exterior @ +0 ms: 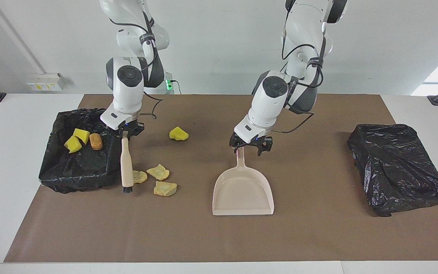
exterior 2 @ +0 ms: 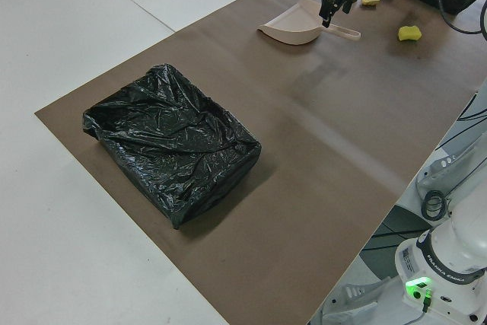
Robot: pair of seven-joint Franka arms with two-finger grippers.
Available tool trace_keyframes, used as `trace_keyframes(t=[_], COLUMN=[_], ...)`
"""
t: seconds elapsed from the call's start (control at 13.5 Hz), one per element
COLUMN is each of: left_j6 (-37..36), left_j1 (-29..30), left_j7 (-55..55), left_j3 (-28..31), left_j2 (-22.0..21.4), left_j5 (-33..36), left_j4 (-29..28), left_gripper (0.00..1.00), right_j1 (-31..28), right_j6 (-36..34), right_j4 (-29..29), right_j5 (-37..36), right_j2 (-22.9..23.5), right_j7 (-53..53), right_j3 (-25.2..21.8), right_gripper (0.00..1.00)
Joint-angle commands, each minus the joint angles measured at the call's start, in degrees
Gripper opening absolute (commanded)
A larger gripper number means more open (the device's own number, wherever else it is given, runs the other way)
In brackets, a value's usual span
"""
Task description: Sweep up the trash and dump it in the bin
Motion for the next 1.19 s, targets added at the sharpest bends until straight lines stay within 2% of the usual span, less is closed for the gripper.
trace_keyframes(t=[0.0,0.22,0.45,0.52,0.59,0.67,1.11], left_j6=[-0.4,-1.9,-3.4,-4.4,-5.4,-6.3,-8.9], left_j1=[-3.3,-3.2,-3.0,-3.1,-3.0,-2.9,-2.2], left_j7=[-0.6,-0.4,-0.1,-0.1,-0.1,-0.3,2.7], left_j3=[1.1,1.2,1.1,1.1,1.1,1.1,2.0], left_j2=[2.9,3.0,3.0,2.9,2.9,2.9,0.7], left_j5=[0.4,1.4,5.5,5.4,4.9,4.5,6.1], left_j4=[0.6,1.1,1.3,1.4,1.6,1.7,1.6], left_gripper=[1.00,1.00,1.00,0.81,0.37,0.00,0.00], right_j1=[-0.6,3.5,7.4,8.7,9.1,9.6,7.1], right_j6=[3.0,0.9,-2.2,-3.5,-4.7,-6.7,-15.8], right_j4=[-0.2,-0.1,0.3,0.6,1.3,2.7,11.5], right_j5=[-1.8,1.3,13.0,15.8,18.9,22.3,24.0], right_j2=[2.8,2.7,2.4,2.4,2.5,2.9,1.9], right_j7=[-0.6,-2.4,-9.0,-11.0,-14.1,-16.8,-19.1], right_j3=[1.0,1.3,1.5,1.5,1.5,1.5,1.0], right_gripper=[0.00,0.00,0.00,0.00,0.00,0.00,0.00])
